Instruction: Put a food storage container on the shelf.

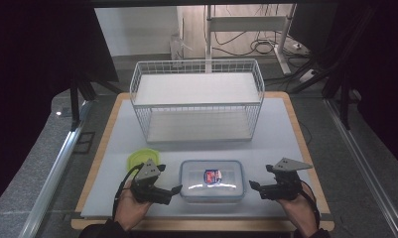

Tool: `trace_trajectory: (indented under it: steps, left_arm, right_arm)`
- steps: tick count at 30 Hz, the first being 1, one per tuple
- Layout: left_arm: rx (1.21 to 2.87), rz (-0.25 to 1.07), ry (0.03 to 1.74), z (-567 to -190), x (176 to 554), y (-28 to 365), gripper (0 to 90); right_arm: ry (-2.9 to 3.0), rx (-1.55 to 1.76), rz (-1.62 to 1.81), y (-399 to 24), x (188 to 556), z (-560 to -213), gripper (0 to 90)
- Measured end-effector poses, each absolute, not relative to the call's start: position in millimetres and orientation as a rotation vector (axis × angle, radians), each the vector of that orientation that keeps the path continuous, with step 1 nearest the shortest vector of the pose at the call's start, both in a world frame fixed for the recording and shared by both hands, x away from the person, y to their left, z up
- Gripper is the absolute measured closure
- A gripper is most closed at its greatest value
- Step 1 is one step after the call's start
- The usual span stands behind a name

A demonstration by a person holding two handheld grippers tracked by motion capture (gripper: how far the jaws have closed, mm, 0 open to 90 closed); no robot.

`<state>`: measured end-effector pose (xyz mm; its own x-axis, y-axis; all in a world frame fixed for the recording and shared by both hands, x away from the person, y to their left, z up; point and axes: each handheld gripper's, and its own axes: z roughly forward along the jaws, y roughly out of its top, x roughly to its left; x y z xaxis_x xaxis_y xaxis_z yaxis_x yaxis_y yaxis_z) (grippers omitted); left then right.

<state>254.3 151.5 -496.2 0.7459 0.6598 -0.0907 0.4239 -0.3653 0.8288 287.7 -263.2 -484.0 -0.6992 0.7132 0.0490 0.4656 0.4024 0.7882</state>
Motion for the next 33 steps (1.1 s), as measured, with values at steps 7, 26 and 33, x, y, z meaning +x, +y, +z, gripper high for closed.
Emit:
trace_trajectory:
  steps: [7,26,33]
  left_arm:
    - [2.034,0.182,0.842,-493.4,261.7,141.5,5.4]
    - [2.027,-0.163,0.897,-515.4,292.8,122.0,0.0]
    - [1.998,-0.25,0.938,-520.2,296.6,123.8,0.0]
  right_arm:
    - [2.389,1.004,1.21,-254.7,284.9,-478.8,7.7]
    - [2.653,1.163,1.316,-223.5,300.4,-493.6,4.2]
    - [2.709,1.252,1.379,-215.2,310.1,-501.3,4.1]
